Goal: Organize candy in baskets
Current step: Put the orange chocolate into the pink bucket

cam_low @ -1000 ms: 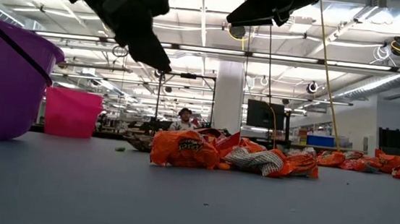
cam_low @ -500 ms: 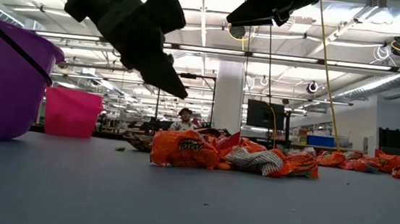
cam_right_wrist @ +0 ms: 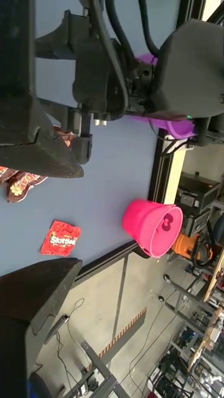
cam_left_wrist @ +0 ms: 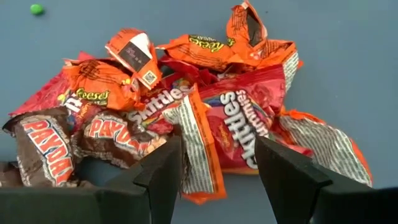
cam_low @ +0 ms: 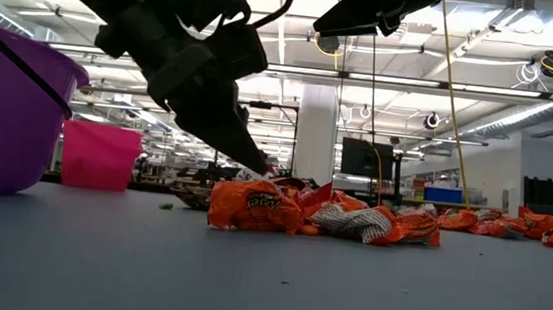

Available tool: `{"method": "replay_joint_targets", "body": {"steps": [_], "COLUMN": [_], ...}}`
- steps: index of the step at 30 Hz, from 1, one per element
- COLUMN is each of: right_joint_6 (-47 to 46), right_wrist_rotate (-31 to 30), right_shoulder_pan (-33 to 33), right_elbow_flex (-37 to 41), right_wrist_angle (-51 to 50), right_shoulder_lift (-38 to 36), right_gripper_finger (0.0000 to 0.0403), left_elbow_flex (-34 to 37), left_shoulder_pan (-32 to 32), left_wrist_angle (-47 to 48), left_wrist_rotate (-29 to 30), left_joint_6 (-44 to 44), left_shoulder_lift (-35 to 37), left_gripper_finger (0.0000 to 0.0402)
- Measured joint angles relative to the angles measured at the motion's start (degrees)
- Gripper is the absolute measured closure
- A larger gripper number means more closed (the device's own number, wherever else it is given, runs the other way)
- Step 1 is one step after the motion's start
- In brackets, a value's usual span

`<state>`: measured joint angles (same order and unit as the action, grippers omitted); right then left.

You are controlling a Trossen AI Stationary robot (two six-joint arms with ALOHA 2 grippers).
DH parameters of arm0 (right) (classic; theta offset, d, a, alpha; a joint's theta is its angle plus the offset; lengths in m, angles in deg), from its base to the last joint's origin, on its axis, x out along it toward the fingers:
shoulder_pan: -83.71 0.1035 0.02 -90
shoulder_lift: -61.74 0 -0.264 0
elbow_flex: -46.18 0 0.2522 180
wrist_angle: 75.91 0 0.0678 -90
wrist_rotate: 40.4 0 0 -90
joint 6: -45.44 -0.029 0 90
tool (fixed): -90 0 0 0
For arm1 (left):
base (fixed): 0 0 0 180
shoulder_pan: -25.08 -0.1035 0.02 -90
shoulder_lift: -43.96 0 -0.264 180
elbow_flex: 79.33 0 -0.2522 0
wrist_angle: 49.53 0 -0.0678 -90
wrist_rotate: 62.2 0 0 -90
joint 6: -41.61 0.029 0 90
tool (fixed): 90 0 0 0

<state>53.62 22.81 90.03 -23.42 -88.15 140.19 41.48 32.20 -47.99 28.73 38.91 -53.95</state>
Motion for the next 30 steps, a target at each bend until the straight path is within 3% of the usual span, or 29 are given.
{"method": "replay_joint_targets", "body": {"steps": [15,30], "right_joint_6": [-0.01,0.0], "right_wrist_rotate": [0.0,0.02], "right_shoulder_pan": [-0.02,-0.02], "right_elbow_flex": [-0.02,0.0], "right_wrist_angle": [-0.02,0.0], "right_shoulder_lift": [0.0,0.0], "right_gripper_finger": [0.0193,0.0193], "left_elbow_flex": [0.02,0.02], "left_shoulder_pan": [-1.69,-1.78], "left_wrist_angle": [-0.99,-1.01], "left_wrist_rotate": [2.94,2.94], "left_joint_6": [0.41,0.59], "left_shoulder_lift": [-3.96,-3.96], "left_gripper_finger": [0.0203,0.0369]}}
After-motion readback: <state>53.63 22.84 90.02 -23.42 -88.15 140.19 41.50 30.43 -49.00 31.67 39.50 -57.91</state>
